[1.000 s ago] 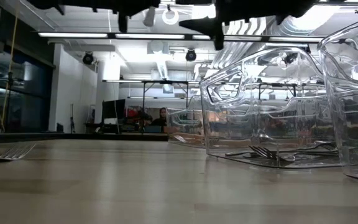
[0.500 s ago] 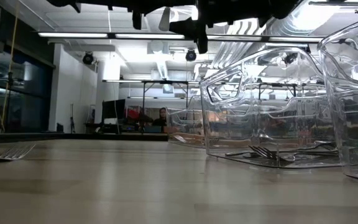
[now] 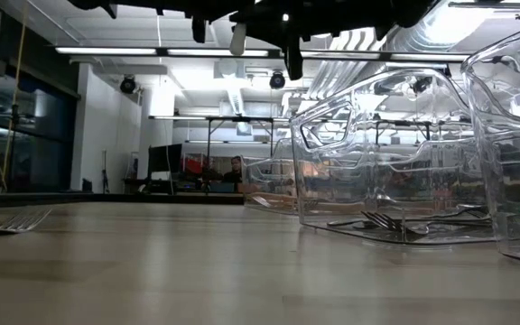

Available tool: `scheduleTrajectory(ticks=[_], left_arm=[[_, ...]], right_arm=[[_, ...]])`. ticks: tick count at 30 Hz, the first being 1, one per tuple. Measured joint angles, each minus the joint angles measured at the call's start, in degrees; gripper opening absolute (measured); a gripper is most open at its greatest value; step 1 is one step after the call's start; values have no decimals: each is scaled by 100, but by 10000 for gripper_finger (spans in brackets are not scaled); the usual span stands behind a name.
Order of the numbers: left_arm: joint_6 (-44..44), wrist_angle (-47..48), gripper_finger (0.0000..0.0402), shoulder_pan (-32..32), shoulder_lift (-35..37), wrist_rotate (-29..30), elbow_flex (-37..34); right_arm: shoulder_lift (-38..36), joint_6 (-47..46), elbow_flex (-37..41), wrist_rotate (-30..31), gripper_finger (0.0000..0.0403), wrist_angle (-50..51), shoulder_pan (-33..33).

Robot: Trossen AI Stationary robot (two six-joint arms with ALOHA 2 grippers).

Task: Sort silverware by color (type)
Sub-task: Put the white fork into the bottom transparent bin

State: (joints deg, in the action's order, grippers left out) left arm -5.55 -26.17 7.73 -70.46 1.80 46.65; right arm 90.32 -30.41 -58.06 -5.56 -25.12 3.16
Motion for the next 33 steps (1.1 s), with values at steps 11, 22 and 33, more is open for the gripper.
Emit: scheduleTrajectory(ticks=[11, 22, 33], left_arm=[[69, 162, 13, -2, 4, 6, 0], [-188, 1242, 127, 7, 589, 77, 0], [-502, 3585, 163, 3, 2289, 394, -158]], right_arm=[[0, 69, 0, -212, 20, 94, 38], [-575, 639, 2, -415, 20, 1053, 326], [-1608, 1408, 4, 132, 20, 3286, 550]])
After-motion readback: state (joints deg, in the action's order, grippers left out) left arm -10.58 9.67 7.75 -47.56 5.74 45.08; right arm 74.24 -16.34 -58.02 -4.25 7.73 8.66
